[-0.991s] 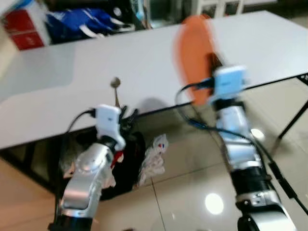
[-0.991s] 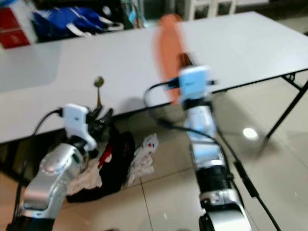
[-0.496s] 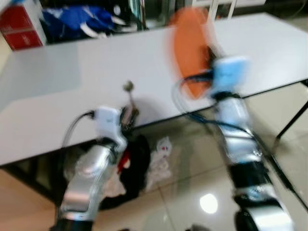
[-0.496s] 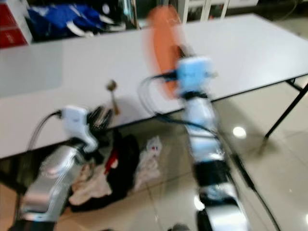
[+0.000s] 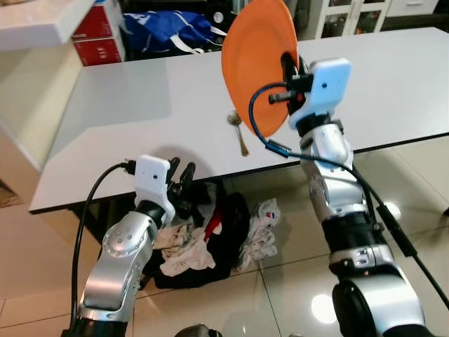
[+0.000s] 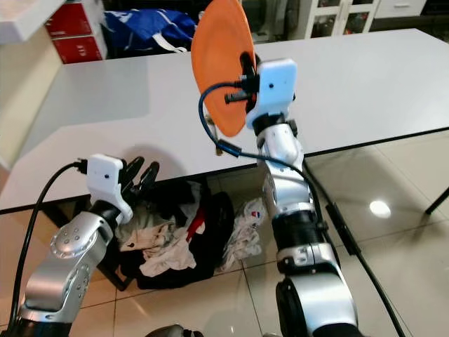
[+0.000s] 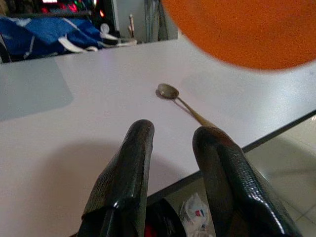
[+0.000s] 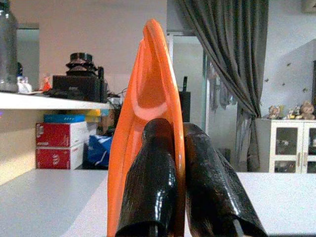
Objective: Setting the table
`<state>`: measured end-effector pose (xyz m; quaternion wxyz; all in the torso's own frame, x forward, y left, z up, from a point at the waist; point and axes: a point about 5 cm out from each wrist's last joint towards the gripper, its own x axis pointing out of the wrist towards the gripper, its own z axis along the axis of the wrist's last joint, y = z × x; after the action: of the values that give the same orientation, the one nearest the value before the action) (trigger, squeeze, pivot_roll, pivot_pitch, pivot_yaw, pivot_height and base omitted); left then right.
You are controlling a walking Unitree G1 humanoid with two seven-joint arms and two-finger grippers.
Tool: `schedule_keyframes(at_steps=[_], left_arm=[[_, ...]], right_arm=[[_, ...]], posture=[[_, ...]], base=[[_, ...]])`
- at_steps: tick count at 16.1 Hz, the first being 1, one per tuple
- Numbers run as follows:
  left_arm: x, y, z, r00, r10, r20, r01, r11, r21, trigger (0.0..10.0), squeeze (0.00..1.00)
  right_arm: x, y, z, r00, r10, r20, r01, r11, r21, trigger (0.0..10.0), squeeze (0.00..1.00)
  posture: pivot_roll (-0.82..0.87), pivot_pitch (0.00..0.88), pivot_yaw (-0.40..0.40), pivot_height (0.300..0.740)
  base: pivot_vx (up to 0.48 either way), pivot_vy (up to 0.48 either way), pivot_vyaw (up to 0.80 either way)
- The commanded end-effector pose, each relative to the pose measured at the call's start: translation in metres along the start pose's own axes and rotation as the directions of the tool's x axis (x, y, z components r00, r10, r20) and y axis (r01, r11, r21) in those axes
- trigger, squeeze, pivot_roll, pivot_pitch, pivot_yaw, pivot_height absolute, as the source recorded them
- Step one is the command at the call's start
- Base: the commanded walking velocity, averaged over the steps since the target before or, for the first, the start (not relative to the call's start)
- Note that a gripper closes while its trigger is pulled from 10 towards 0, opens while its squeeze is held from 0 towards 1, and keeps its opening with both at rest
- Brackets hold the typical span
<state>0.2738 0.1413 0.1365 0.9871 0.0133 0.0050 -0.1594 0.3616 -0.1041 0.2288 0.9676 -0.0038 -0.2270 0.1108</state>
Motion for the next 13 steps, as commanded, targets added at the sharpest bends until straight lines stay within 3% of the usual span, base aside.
schedule_keyframes(at_steps=[1, 5, 13], left_arm=[[0.001, -0.001, 0.005, 1.0, 0.001, 0.01, -0.001, 1.0, 0.011, 10.0, 0.0], [0.005, -0.006, 0.003, 1.0, 0.003, 0.008, -0.003, 1.0, -0.013, 10.0, 0.0], [0.007, 0.001, 0.0, 0.999, 0.041, -0.005, -0.041, 0.999, 0.0, 10.0, 0.0]], right_arm=[[0.003, -0.001, 0.011, 0.999, -0.014, 0.047, 0.014, 1.0, 0.006, 10.0, 0.0], [-0.001, -0.005, 0.007, 0.999, -0.028, 0.032, 0.028, 0.999, -0.021, 10.0, 0.0], [-0.012, 0.005, -0.002, 1.0, 0.02, 0.003, -0.019, 1.0, -0.024, 10.0, 0.0]], posture=[[-0.04, 0.0, 0.091, 0.735], [-0.06, 0.0, 0.088, 0.74], [-0.05, 0.0, 0.071, 0.74]], base=[[0.0, -0.352, 0.69], [0.0, -0.462, 0.16], [0.311, -0.36, 0.0]])
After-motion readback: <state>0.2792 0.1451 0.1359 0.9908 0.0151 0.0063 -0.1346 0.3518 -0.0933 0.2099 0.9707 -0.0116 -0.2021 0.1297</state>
